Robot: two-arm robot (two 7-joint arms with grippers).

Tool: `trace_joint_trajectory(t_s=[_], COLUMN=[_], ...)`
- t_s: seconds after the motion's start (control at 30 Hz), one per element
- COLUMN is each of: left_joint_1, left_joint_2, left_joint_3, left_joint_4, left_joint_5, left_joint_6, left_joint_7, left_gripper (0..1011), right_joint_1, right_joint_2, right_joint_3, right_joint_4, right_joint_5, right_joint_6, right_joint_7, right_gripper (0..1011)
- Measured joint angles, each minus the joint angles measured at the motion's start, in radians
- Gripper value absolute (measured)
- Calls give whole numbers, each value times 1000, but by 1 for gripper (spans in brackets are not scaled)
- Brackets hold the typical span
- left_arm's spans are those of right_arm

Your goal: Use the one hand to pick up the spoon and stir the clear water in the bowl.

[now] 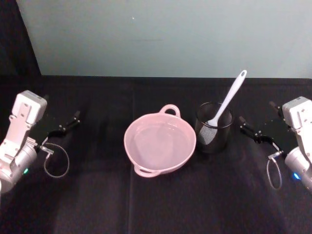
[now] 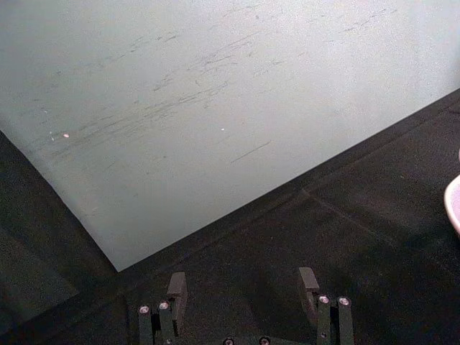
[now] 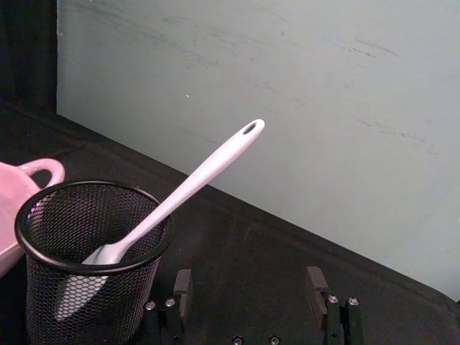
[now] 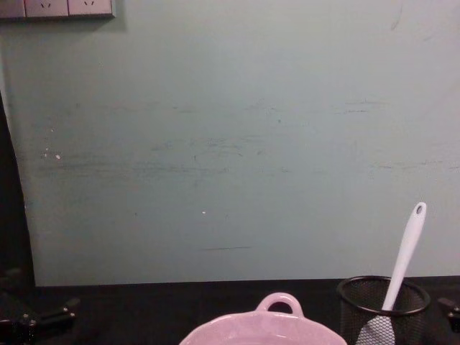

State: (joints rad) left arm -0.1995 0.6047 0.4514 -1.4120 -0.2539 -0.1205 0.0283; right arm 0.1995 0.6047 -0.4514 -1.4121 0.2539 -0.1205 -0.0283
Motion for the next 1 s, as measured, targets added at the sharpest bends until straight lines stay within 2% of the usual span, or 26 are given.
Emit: trace_joint_trajectory(t_s=[0.93,1.0], left_joint_1=[0,0], left_joint_2=[0,0], left_joint_3=[0,0], left_joint_4=[0,0], left_joint_5=[0,0], left_joint_6=[0,0], left_joint_7=[0,0], left_gripper=[1011,1011], right_joint_1=[0,-2], right_joint_2=[0,6], right_joint_3=[0,11], right_joint_4=[0,-6], right_joint_5=[0,8], right_joint_6=[0,3], right_joint_7=[0,12], right_gripper=[1002,1003])
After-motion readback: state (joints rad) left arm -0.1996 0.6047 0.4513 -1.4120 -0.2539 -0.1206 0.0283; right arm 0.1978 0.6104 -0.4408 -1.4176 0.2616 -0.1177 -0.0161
